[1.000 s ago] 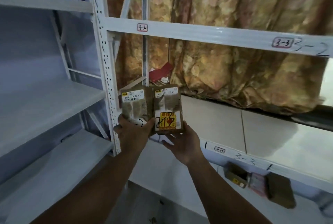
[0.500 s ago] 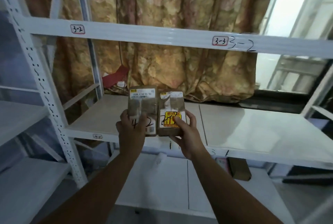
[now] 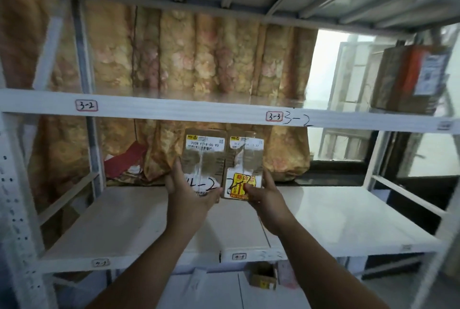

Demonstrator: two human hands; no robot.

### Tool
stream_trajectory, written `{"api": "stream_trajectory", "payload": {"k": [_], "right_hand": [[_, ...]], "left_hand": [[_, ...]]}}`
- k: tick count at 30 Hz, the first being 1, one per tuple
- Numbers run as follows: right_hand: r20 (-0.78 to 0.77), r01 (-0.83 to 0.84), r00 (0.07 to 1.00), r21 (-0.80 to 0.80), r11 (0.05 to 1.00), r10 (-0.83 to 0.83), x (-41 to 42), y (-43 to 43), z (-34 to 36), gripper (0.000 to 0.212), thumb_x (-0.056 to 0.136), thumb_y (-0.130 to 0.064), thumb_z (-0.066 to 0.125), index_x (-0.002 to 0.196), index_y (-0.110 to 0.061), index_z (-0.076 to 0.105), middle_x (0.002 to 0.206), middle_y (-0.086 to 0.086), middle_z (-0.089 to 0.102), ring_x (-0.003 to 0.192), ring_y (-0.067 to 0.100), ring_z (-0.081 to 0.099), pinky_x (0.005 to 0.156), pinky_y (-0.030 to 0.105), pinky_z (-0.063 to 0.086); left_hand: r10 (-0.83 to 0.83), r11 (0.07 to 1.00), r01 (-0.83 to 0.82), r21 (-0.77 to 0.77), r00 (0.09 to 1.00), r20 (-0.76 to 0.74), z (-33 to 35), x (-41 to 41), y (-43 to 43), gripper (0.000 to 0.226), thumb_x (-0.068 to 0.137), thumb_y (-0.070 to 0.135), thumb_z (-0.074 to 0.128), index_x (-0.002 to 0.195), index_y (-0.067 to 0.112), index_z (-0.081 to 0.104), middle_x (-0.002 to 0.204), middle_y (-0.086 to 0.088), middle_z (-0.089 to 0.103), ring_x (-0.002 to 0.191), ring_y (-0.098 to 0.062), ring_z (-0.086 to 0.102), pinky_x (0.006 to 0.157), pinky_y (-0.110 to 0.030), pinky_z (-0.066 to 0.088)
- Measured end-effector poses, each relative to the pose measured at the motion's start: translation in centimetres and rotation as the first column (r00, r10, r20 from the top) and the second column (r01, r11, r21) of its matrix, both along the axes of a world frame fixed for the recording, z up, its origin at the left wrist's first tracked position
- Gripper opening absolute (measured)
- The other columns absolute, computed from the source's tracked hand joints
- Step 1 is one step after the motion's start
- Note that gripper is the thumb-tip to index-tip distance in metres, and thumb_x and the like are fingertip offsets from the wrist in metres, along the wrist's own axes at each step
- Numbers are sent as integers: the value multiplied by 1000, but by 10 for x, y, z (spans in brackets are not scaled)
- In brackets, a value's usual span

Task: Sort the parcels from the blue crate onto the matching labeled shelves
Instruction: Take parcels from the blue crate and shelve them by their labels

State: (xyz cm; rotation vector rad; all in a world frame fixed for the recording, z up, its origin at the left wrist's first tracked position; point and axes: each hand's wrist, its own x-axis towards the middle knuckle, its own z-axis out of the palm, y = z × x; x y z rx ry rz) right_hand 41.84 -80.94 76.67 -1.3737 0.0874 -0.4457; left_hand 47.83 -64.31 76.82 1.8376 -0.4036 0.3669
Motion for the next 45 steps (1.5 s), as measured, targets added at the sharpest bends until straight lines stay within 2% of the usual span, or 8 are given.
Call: {"api": "stream_trajectory", "payload": {"k": [7, 15, 18, 21, 26, 33, 37, 45], "right_hand": [[53, 94, 995, -123, 988, -88, -10, 24, 31, 52, 86, -3, 62, 123, -37, 47, 105, -1, 69, 98, 21, 65, 98, 46, 44], [181, 379, 924, -311, 872, -337, 0, 55, 37, 78, 56, -38, 87, 115, -43, 35, 125, -6, 51, 117, 12, 54, 102, 40, 48], [243, 442, 895, -392, 806, -373, 5, 59, 46, 79, 62, -26, 89, 115, -40, 33, 120, -10, 41, 121, 13, 44, 105, 37, 42], [287, 492, 868, -378, 785, -405, 11, 61, 60, 73, 60, -25, 90, 110, -41, 40, 117, -10, 52, 113, 11, 55, 99, 39, 48], [314, 610, 792, -365, 704, -523, 26, 78, 75, 97, 51, -46, 83, 133, -22, 37, 125, -2, 53, 119, 16, 51, 102, 43, 45], [301, 685, 726, -401, 609, -619, 26, 89, 65, 105, 62, -31, 88, 146, -17, 25, 140, 3, 40, 129, 22, 42, 103, 40, 41], [296, 748, 626, -489, 449, -721, 21, 97, 49, 113, 66, -41, 84, 152, -13, 16, 140, 13, 34, 131, 31, 36, 105, 47, 37], [390, 841, 475, -467, 275, -789, 6, 105, 13, 113, 61, -47, 85, 148, -12, 22, 140, 11, 48, 129, 31, 46, 104, 49, 40]], "left_hand": [[39, 999, -44, 16, 970, 241, 29, -2, 5, 126, 61, 42, 86, 152, 24, 1, 148, -14, 24, 130, -31, 38, 81, -31, 43], [26, 1000, -26, -3, 963, 269, 46, -5, 22, 121, 60, 39, 87, 152, 20, 10, 141, -13, 29, 125, -28, 38, 77, -27, 36], [7, 998, 8, -61, 967, 253, 51, -6, 32, 120, 60, 37, 87, 151, 19, 12, 139, -11, 27, 125, -23, 35, 81, -26, 34], [-11, 998, 28, -52, 957, 291, 62, -4, 42, 118, 60, 38, 86, 151, 17, 14, 138, -10, 29, 126, -23, 36, 84, -25, 33], [64, 997, -73, 9, 926, 372, 84, 0, 54, 117, 61, 45, 84, 151, 17, 15, 137, -12, 34, 128, -28, 33, 93, -38, 39], [13, 1000, -5, -29, 958, 285, 75, 18, 77, 115, 65, 37, 84, 151, 23, 8, 148, -9, 24, 136, -25, 24, 103, -42, 33], [-32, 996, 47, -72, 980, 196, 54, 32, 85, 120, 67, 38, 84, 152, 24, 0, 155, -6, 19, 142, -24, 21, 112, -46, 28], [-122, 980, 127, -154, 992, 38, 9, 27, 82, 115, 70, 30, 83, 153, 17, 4, 157, -1, 18, 140, -14, 23, 106, -28, 24]]}}
